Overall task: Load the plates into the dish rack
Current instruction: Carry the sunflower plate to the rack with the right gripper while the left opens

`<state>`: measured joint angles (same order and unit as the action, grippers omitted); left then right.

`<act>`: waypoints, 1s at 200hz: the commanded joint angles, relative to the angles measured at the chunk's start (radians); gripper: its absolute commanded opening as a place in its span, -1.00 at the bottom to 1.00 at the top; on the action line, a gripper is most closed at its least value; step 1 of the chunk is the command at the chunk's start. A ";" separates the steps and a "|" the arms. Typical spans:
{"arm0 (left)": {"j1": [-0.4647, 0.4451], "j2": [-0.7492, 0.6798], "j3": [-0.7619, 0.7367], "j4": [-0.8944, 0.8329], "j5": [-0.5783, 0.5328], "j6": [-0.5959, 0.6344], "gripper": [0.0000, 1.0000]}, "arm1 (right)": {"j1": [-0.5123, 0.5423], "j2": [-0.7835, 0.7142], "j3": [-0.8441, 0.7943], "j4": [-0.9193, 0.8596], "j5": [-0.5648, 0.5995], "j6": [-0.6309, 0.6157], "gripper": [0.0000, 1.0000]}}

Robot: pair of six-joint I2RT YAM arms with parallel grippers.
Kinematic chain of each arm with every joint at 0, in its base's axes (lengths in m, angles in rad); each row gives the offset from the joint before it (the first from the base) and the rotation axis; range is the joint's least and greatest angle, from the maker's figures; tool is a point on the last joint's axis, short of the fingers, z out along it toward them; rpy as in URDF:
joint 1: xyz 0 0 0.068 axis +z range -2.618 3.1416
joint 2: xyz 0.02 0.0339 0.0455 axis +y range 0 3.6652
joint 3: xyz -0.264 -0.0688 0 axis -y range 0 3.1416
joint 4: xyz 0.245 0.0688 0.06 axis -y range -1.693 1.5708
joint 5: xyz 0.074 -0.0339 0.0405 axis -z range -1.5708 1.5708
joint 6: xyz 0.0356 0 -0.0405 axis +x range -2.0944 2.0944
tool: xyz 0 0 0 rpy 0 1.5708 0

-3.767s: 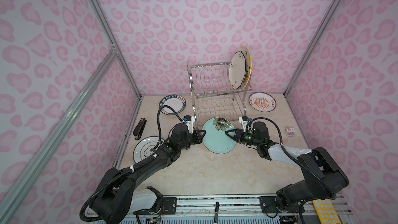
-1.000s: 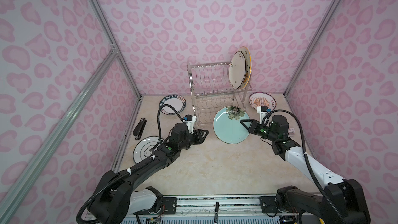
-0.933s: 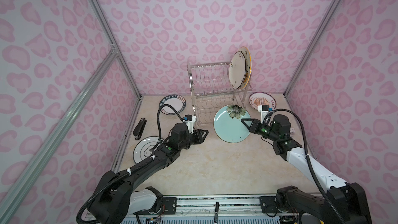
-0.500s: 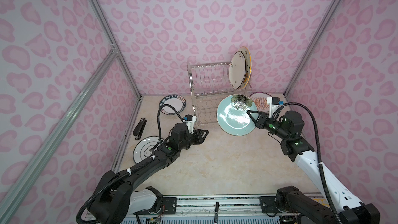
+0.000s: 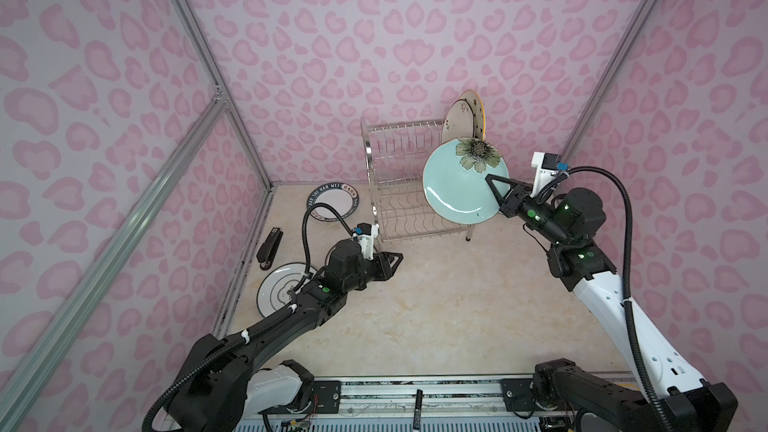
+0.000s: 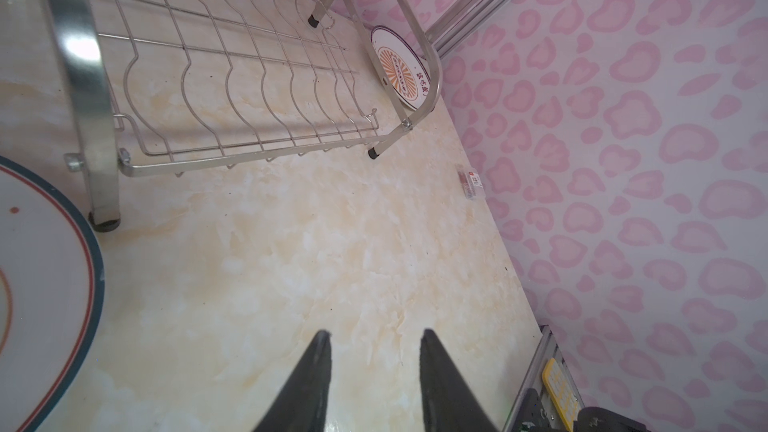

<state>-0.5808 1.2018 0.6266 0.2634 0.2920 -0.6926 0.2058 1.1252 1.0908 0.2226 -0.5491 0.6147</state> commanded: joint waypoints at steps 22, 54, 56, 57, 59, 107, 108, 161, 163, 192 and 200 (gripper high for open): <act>-0.011 -0.043 -0.007 0.020 -0.017 -0.002 -0.23 | 0.044 0.054 0.113 0.113 0.122 -0.078 -1.00; -0.016 -0.095 -0.010 -0.010 -0.044 0.014 -0.22 | 0.102 0.111 0.205 0.079 0.215 -0.173 -1.00; -0.016 -0.098 -0.011 -0.012 -0.047 0.015 -0.22 | 0.106 0.115 0.211 0.076 0.221 -0.178 -1.00; -0.016 -0.100 -0.011 -0.013 -0.048 0.016 -0.22 | 0.107 0.117 0.214 0.075 0.225 -0.182 -1.00; -0.016 -0.103 -0.011 -0.015 -0.049 0.016 -0.22 | 0.111 0.121 0.218 0.074 0.230 -0.187 -1.00; -0.016 -0.136 -0.010 -0.037 -0.062 0.026 -0.22 | 0.150 0.224 0.346 0.076 0.319 -0.260 -1.00; -0.015 -0.136 -0.010 -0.038 -0.062 0.027 -0.22 | 0.151 0.228 0.350 0.075 0.321 -0.262 -1.00; -0.016 -0.167 -0.020 -0.059 -0.071 0.031 -0.22 | 0.240 0.372 0.543 0.024 0.493 -0.441 -1.00; -0.016 -0.169 -0.021 -0.059 -0.071 0.031 -0.22 | 0.242 0.374 0.546 0.023 0.499 -0.444 -1.00; -0.016 -0.181 -0.032 -0.057 -0.074 0.027 -0.22 | 0.287 0.444 0.621 0.013 0.652 -0.516 -1.00; -0.016 -0.182 -0.034 -0.059 -0.072 0.025 -0.22 | 0.296 0.464 0.640 0.007 0.684 -0.531 -1.00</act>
<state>-0.5968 1.0279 0.5987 0.2028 0.2279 -0.6727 0.4847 1.5528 1.6844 0.1570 -0.0265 0.1619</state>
